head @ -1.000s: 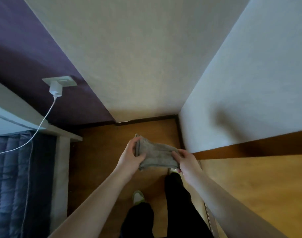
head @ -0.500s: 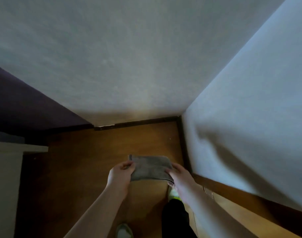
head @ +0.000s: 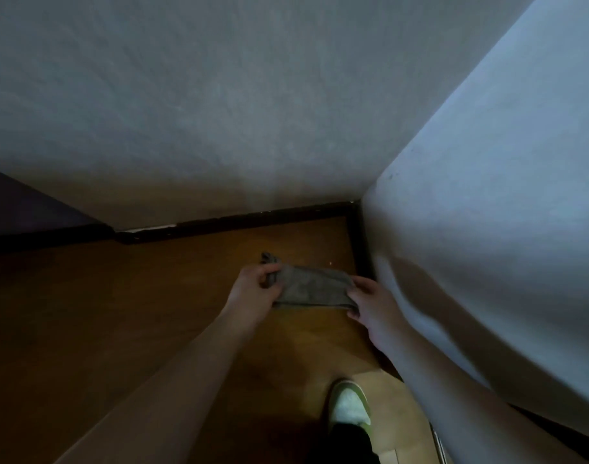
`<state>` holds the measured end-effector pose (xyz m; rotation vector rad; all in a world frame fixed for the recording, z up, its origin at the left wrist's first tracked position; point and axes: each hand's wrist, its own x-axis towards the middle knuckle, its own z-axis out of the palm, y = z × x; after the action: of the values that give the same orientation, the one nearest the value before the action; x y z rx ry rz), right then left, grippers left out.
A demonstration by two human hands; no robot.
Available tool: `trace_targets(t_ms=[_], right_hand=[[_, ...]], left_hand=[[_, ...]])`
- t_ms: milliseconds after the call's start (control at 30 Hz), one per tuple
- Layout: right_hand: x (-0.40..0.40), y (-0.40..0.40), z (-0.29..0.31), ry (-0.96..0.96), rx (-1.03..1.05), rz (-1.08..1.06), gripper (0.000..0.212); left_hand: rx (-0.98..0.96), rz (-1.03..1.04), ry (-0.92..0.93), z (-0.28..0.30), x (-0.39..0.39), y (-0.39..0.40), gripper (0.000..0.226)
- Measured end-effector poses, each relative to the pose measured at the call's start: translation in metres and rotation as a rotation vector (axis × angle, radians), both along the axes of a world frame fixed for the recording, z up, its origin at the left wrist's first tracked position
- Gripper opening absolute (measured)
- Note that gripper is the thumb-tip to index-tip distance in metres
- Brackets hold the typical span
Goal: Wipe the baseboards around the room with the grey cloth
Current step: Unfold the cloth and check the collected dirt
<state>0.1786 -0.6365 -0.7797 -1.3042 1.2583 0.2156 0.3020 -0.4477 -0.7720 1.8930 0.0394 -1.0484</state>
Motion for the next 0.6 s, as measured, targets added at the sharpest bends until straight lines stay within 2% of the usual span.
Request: trace_targets(t_ms=[167, 267, 333, 433, 500, 600], right_hand=[[0.018, -0.018, -0.05, -0.19, -0.294, 0.095, 0.02], [0.02, -0.026, -0.085, -0.196, -0.491, 0.141, 0.033], [0.014, -0.024, -0.106, -0.096, -0.546, 0.208, 0.044], [0.002, -0.013, -0.133, 0.07, -0.622, 0.397, 0.054], [0.0, -0.005, -0.145, 0.063, -0.692, 0.485, 0.053], [0.008, 0.001, -0.155, 0.014, -0.785, 0.699, 0.054]], left_hand=[[-0.099, -0.066, -0.252, -0.066, 0.03, -0.034, 0.03], [-0.088, -0.116, -0.333, -0.112, 0.027, -0.042, 0.029], [-0.02, -0.199, -0.32, -0.141, 0.011, -0.041, 0.025], [0.216, -0.353, -0.396, -0.171, -0.011, -0.037, 0.016], [0.288, -0.373, -0.495, -0.178, -0.014, -0.035, 0.017], [0.32, -0.52, -0.711, -0.179, -0.008, -0.042, 0.035]])
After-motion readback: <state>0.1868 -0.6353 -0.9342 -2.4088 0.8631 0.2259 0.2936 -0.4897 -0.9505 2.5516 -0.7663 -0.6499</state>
